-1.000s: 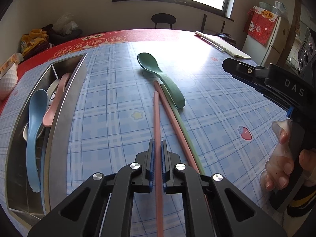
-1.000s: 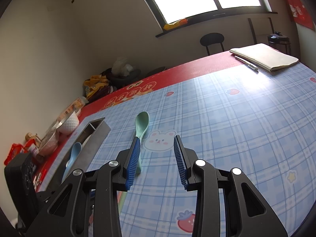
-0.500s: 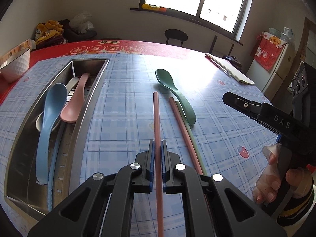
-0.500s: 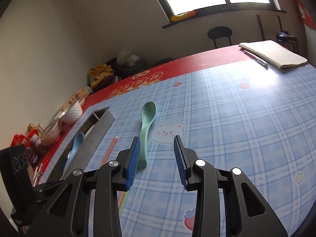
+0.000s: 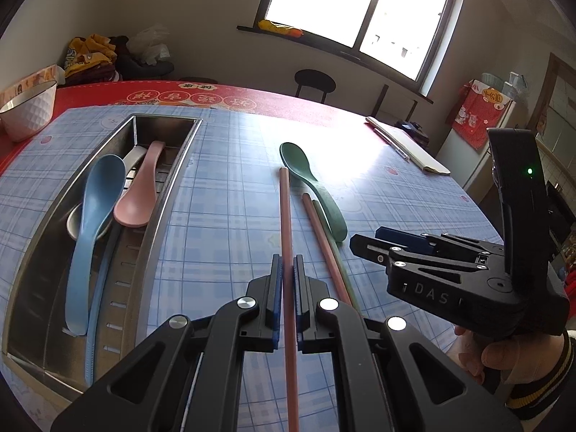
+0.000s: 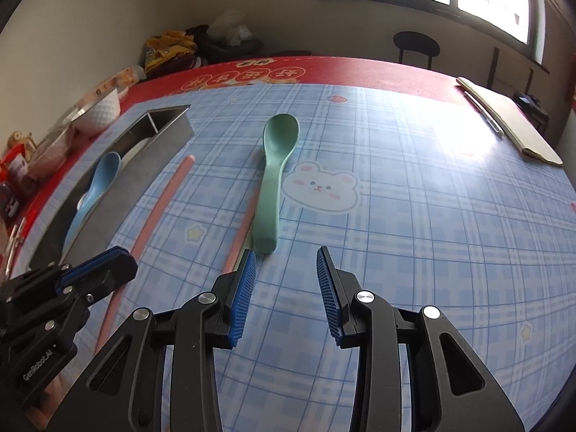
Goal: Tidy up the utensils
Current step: 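Close the left gripper on the pink chopstick and lift it, then grasp the green chopstick with the right gripper while the left gripper holds the pink chopstick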
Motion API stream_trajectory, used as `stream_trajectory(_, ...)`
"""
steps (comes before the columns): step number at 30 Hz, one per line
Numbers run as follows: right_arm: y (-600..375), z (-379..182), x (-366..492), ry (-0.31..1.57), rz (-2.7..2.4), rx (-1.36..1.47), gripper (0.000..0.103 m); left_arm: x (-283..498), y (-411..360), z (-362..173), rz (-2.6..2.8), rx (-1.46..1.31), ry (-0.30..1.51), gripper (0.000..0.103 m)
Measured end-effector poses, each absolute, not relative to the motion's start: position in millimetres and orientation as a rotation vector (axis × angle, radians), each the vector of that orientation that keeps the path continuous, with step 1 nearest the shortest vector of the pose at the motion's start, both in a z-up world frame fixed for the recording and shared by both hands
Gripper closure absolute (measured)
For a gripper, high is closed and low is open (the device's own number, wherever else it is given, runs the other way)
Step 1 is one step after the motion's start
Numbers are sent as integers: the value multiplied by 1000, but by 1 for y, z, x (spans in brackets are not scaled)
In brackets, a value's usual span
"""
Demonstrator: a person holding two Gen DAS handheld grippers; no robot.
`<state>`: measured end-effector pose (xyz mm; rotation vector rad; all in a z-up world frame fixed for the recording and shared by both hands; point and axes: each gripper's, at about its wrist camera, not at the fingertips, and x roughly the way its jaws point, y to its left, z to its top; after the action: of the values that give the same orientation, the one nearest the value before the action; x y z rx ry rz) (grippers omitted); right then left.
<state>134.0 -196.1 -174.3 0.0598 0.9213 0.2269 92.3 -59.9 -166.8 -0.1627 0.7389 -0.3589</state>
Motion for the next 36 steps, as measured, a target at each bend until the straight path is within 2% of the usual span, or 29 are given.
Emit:
stream_trajectory(8, -182, -180, 132, 974, 208, 58, 68, 90, -53, -166, -386, -209, 719, 97)
stream_trajectory(19, -174, -176, 121, 943, 143, -97, 70, 88, -50, -165, -396, -223, 712, 97)
stream_trajectory(23, -181, -175, 114, 942, 125, -109, 86, 89, -50, -165, -400, -224, 713, 97)
stream_trajectory(26, -181, -177, 108, 954, 123, -138, 90, 89, -50, -165, -404, -226, 714, 97)
stream_trajectory(36, -182, -181, 95, 928, 131, -137, 93, 89, -50, -165, -414, -228, 712, 97)
